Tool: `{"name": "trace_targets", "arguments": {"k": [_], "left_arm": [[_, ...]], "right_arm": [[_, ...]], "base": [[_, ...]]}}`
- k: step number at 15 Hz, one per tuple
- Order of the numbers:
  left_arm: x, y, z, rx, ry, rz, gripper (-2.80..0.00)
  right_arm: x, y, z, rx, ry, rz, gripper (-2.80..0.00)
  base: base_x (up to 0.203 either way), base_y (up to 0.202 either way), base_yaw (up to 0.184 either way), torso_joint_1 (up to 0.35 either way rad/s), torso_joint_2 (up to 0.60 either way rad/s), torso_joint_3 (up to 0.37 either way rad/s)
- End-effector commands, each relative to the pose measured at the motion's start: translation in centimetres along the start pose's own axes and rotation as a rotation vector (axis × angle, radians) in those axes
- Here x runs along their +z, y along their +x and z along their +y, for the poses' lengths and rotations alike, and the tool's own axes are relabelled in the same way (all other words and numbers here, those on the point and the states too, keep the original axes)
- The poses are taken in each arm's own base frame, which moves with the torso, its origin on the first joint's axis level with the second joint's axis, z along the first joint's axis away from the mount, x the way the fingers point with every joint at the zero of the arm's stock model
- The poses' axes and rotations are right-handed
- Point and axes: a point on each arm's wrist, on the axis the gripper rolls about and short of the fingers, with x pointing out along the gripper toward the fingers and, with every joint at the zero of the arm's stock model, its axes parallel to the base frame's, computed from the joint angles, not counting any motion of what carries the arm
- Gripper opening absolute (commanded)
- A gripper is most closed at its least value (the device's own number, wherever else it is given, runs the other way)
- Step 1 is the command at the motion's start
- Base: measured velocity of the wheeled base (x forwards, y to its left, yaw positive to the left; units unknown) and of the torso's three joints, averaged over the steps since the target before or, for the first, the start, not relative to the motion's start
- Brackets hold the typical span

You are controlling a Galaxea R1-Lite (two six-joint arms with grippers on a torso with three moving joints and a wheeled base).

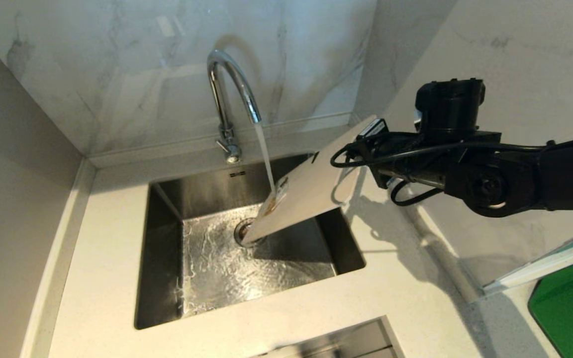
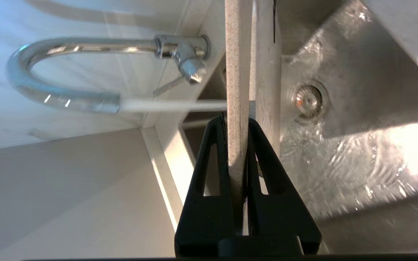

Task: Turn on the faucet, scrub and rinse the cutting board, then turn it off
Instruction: Scrub the cutting board underwater

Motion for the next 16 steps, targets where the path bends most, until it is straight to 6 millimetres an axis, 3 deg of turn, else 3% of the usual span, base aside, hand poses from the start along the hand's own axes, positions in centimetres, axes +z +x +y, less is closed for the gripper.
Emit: {"name": "trace_targets", "arguments": {"k": [1, 4, 7, 10, 16], "left_arm": [[0.0, 0.0, 0.0, -0.001, 0.001, -0.002, -2.8], [0.0, 0.0, 0.0, -0.003, 0.004, -0.001, -2.8], [0.0, 0.0, 0.0, -0.017, 0.04, 0.002, -2.8], [0.9, -0.2, -0.1, -0.032, 0.053, -0.005, -2.8], [6.6, 0.9, -0.3, -0.194, 0.048, 0.082, -2.8]], "right_arm": [[0.4, -4.5, 2.4, 0.007, -0.022, -0.005, -2.8], [0.1, -8.6, 3.4, -0.077, -0.054, 0.009, -2.8], [-0.4, -10.9, 3.4, -0.134, -0.09, 0.02, -2.8], [-0.9, -11.6, 2.9, -0.159, -0.109, 0.018, -2.8], [-0.8, -12.3, 3.3, -0.14, -0.117, 0.008, -2.8]], "base": [[0.0, 0.0, 0.0, 0.0, 0.0, 0.0], [0.0, 0.0, 0.0, 0.0, 0.0, 0.0], [0.0, 0.0, 0.0, 0.0, 0.0, 0.0], [0.0, 0.0, 0.0, 0.0, 0.0, 0.0], [0.0, 0.0, 0.0, 0.0, 0.0, 0.0]]}}
